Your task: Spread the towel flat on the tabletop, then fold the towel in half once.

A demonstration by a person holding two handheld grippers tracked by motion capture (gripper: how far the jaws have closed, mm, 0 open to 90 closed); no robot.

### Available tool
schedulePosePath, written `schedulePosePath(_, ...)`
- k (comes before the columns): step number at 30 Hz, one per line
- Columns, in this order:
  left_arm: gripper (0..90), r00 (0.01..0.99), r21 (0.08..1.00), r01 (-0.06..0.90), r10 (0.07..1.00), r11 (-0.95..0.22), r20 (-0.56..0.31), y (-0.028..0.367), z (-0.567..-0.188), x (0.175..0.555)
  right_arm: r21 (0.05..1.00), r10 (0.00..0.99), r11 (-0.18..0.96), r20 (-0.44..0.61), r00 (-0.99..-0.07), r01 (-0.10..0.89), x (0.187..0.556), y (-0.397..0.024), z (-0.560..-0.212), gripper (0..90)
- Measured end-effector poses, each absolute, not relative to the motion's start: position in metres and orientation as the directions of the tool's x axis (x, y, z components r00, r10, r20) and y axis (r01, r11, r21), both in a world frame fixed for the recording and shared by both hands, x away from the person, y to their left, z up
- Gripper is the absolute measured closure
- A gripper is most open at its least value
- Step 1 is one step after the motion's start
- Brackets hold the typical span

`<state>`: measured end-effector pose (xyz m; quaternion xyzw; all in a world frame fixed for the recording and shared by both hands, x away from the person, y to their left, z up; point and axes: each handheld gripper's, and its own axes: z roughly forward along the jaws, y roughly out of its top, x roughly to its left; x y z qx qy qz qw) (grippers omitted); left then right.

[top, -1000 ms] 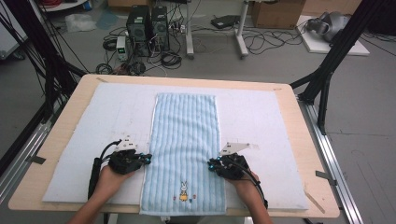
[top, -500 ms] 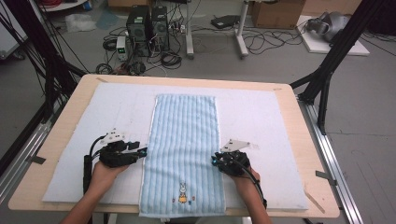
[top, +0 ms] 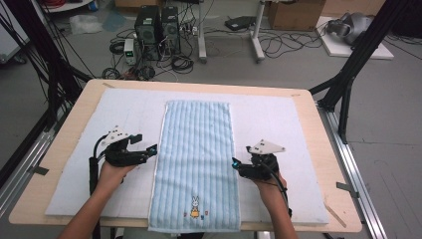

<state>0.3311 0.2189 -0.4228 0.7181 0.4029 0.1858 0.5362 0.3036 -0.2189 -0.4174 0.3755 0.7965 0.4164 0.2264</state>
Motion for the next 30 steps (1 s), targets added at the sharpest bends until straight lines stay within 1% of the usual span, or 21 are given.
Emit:
schedulePosePath(1,16.7,0.608,0.922,0.377,0.774,-0.085,-0.177,0.222,-0.422,0.333,0.842,0.790,0.365,-0.054,-0.611,0.398,0.305,-0.224,-0.415,27.0)
schedulePosePath(3,16.7,0.608,0.927,0.371,0.771,-0.063,-0.191,0.227,-0.421,0.338,0.852,0.810,0.355,-0.076,-0.581,0.384,0.308,-0.232,-0.411,16.3)
schedulePosePath(6,16.8,0.611,0.926,0.372,0.768,-0.061,-0.194,0.229,-0.419,0.344,0.861,0.818,0.355,-0.097,-0.567,0.366,0.314,-0.243,-0.407,11.8)
schedulePosePath(8,16.9,0.622,0.929,0.362,0.760,-0.070,-0.186,0.229,-0.417,0.347,0.861,0.821,0.355,-0.101,-0.562,0.364,0.317,-0.247,-0.407,11.8)
schedulePosePath(10,17.2,0.631,0.935,0.349,0.754,-0.067,-0.182,0.229,-0.416,0.348,0.856,0.807,0.377,-0.116,-0.578,0.354,0.319,-0.247,-0.408,11.8)
schedulePosePath(11,17.6,0.635,0.931,0.355,0.753,-0.085,-0.174,0.228,-0.415,0.349,0.852,0.804,0.385,-0.121,-0.582,0.355,0.320,-0.247,-0.409,11.8)
schedulePosePath(12,18.1,0.638,0.932,0.350,0.753,-0.096,-0.162,0.228,-0.415,0.349,0.852,0.805,0.382,-0.117,-0.582,0.358,0.321,-0.247,-0.409,11.7)
schedulePosePath(17,18.9,0.646,0.933,0.344,0.747,-0.101,-0.157,0.227,-0.414,0.346,0.856,0.827,0.330,-0.059,-0.559,0.397,0.328,-0.248,-0.413,11.6)
schedulePosePath(19,18.9,0.645,0.932,0.347,0.748,-0.103,-0.158,0.228,-0.413,0.346,0.854,0.821,0.328,-0.045,-0.569,0.405,0.327,-0.248,-0.412,11.7)
schedulePosePath(24,18.2,0.640,0.928,0.356,0.752,-0.107,-0.159,0.228,-0.414,0.347,0.867,0.829,0.311,-0.047,-0.558,0.389,0.325,-0.252,-0.409,11.6)
schedulePosePath(30,18.1,0.628,0.918,0.382,0.758,-0.106,-0.174,0.228,-0.417,0.349,0.861,0.834,0.306,-0.036,-0.551,0.407,0.326,-0.252,-0.410,11.5)
